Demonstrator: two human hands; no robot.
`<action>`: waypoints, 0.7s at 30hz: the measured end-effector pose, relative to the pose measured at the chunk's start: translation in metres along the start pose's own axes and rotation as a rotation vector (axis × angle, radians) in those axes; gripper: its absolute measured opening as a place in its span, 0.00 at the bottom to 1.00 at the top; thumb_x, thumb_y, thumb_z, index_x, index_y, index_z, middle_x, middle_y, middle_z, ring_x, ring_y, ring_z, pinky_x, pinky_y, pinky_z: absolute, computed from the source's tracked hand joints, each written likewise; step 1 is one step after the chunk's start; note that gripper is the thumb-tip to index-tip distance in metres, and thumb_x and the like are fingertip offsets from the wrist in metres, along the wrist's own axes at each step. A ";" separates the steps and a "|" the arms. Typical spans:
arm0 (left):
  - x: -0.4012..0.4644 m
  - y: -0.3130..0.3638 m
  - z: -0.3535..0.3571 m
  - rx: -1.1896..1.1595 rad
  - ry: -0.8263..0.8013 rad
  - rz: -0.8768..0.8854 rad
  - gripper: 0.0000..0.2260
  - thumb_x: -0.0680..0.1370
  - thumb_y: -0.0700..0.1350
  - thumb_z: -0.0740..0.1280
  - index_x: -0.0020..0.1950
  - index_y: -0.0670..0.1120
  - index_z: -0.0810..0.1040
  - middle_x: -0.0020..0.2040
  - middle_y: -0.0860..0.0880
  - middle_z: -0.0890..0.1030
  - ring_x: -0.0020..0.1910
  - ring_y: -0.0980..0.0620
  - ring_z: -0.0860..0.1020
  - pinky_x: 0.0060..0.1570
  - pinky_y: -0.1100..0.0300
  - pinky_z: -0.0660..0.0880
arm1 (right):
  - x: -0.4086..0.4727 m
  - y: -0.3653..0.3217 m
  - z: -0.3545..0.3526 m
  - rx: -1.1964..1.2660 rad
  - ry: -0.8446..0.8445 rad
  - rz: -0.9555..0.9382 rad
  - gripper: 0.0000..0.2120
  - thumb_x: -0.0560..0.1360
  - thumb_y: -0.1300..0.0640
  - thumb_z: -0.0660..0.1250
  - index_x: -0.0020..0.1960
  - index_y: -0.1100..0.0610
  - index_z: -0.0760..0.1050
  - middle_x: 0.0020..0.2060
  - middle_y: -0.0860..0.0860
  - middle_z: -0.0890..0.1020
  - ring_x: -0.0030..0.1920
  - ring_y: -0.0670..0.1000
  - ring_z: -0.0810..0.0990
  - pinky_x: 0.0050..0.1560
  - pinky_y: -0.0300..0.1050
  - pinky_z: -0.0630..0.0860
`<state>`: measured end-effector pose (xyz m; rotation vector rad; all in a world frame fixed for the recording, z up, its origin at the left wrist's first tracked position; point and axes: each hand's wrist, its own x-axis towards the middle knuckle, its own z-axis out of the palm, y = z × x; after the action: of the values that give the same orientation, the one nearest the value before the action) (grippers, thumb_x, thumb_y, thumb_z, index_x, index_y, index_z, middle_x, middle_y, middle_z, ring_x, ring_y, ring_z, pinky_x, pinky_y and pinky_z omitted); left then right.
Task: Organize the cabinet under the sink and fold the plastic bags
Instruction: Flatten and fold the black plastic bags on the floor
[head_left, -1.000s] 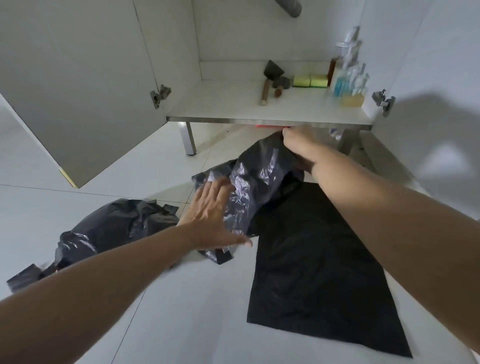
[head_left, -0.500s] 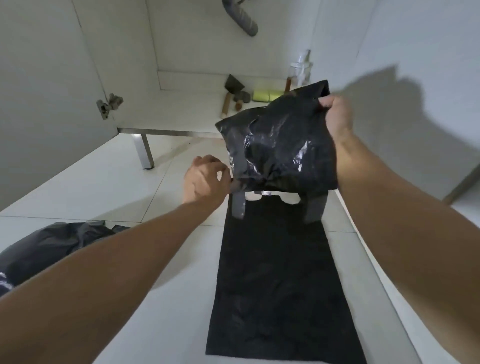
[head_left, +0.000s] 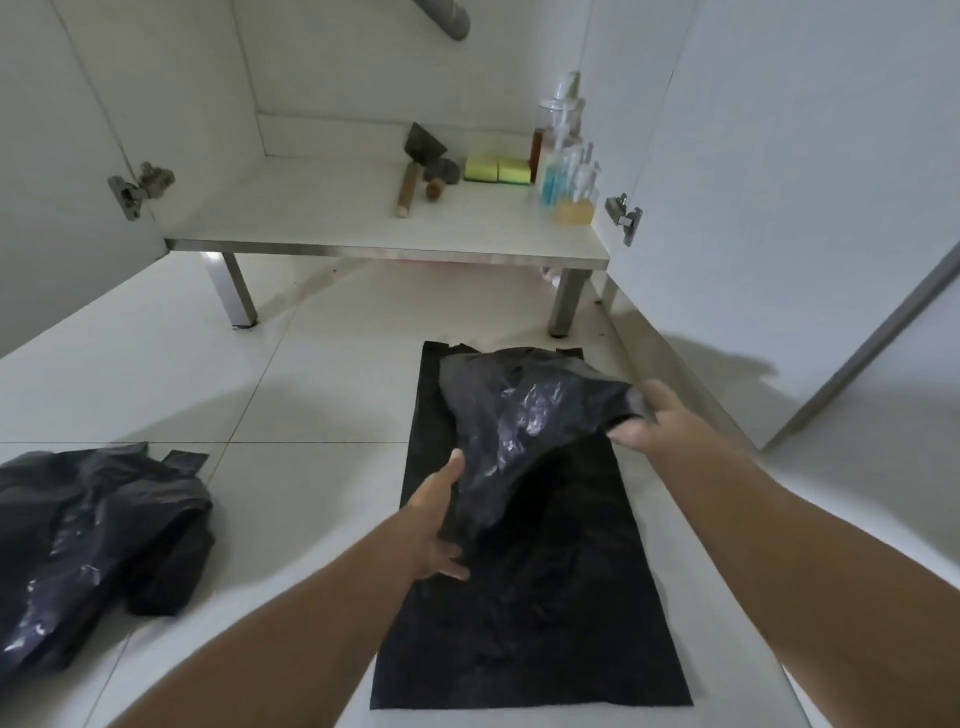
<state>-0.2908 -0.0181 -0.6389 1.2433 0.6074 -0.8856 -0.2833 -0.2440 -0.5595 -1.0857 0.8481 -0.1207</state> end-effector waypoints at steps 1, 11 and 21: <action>0.005 -0.006 0.004 -0.057 -0.024 -0.036 0.40 0.70 0.68 0.67 0.76 0.54 0.58 0.77 0.41 0.57 0.71 0.30 0.63 0.63 0.29 0.65 | 0.004 0.000 -0.001 0.066 -0.002 0.036 0.18 0.83 0.58 0.51 0.71 0.61 0.65 0.45 0.52 0.84 0.59 0.48 0.80 0.57 0.38 0.75; 0.030 0.016 0.043 -0.523 -0.012 0.113 0.10 0.74 0.28 0.66 0.55 0.32 0.76 0.47 0.36 0.79 0.41 0.46 0.80 0.32 0.59 0.81 | -0.010 -0.020 0.010 -0.227 -0.062 -0.040 0.15 0.82 0.67 0.52 0.42 0.68 0.72 0.25 0.57 0.77 0.24 0.52 0.78 0.23 0.41 0.75; 0.020 -0.013 0.073 1.092 0.109 0.795 0.59 0.60 0.63 0.77 0.78 0.54 0.43 0.77 0.54 0.42 0.77 0.46 0.46 0.74 0.43 0.57 | 0.003 -0.028 0.051 -0.479 0.163 -0.244 0.04 0.76 0.66 0.64 0.43 0.61 0.74 0.35 0.55 0.76 0.35 0.53 0.78 0.37 0.45 0.78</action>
<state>-0.2957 -0.0942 -0.6445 2.2839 -0.4028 -0.4228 -0.2390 -0.2223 -0.5291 -1.6475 0.9119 -0.2196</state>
